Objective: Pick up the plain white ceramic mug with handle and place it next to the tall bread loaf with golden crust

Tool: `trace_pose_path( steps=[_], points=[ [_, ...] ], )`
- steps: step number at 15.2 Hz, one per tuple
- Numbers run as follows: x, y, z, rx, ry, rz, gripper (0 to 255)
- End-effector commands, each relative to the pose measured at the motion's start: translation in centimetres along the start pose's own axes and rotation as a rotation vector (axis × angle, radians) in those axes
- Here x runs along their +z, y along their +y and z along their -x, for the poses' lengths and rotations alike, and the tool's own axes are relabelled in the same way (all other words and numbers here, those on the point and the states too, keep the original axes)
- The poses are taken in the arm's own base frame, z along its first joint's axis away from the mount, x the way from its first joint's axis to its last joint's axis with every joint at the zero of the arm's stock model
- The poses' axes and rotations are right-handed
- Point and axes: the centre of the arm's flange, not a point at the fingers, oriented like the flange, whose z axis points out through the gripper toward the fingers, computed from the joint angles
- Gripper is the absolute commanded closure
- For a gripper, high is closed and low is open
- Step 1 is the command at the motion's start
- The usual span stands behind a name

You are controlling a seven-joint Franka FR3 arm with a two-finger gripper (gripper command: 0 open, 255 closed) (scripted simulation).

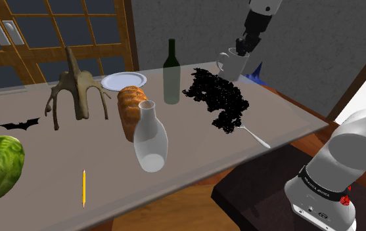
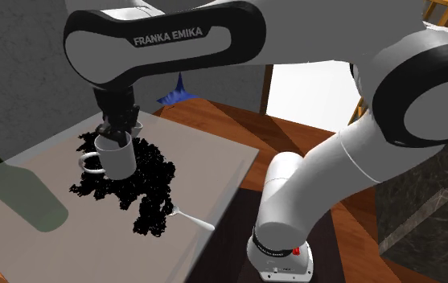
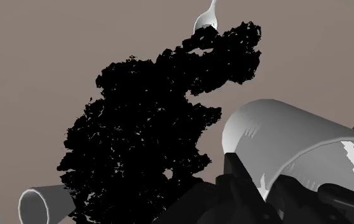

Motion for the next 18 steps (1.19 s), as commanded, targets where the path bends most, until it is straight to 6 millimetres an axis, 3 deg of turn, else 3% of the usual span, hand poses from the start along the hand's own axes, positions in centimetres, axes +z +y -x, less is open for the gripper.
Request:
trace_pose_path(
  steps=[1, 15, 18],
  points=[
    [0.3, -2.1, -1.8, 0.001, 0.000, -0.001, 255],
    [2.6, -16.4, -13.2, 0.001, 0.000, -0.001, 255],
    [3.8, -17.3, -13.7, 0.001, 0.000, -0.001, 255]
  ],
)
